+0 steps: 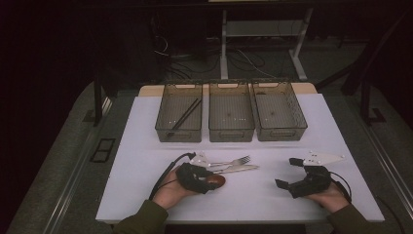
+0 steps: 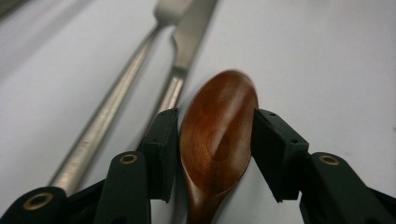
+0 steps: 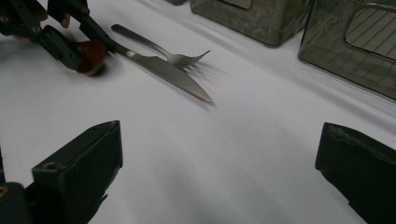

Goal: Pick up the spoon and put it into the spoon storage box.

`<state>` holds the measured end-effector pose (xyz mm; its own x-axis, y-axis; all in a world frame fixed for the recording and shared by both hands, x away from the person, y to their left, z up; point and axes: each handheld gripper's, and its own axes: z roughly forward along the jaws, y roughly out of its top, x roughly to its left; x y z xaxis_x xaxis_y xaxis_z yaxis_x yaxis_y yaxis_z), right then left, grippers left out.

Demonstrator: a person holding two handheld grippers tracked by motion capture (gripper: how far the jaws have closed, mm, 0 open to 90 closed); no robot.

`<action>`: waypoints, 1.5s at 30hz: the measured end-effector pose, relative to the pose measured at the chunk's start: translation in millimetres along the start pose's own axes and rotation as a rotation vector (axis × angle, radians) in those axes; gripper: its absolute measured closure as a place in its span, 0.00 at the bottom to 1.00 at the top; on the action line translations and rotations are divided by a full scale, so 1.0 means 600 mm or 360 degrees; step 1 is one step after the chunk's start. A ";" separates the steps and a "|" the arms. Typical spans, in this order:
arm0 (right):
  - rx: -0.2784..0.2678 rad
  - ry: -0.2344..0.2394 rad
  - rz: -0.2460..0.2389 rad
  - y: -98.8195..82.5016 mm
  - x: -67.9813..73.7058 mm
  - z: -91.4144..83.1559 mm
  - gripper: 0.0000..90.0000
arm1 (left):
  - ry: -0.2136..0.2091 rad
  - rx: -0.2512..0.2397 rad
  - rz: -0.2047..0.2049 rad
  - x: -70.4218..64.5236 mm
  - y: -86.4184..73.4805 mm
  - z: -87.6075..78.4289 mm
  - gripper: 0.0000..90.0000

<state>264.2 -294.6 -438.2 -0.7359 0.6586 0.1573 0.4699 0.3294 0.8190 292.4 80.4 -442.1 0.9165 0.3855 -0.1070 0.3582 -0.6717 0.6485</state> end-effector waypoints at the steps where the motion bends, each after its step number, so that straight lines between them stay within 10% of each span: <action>1: -0.0001 -0.0001 0.0003 0.000 0.000 0.000 0.00 | 0.0006 0.0009 -0.0006 -0.003 0.001 0.000 0.56; 16: 0.0001 0.0002 -0.0006 0.000 0.000 0.001 0.00 | -0.0157 0.0041 0.0024 0.000 0.001 0.000 0.88; 45: -0.0010 0.0024 0.0011 -0.001 0.001 0.003 0.00 | -0.0183 -0.0049 -0.0041 0.009 0.014 -0.021 0.89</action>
<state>264.4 -293.4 -439.4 -0.7400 0.6504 0.1711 0.4719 0.3209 0.8212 298.0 84.8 -428.1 0.9221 0.3258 -0.2087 0.3779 -0.6422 0.6669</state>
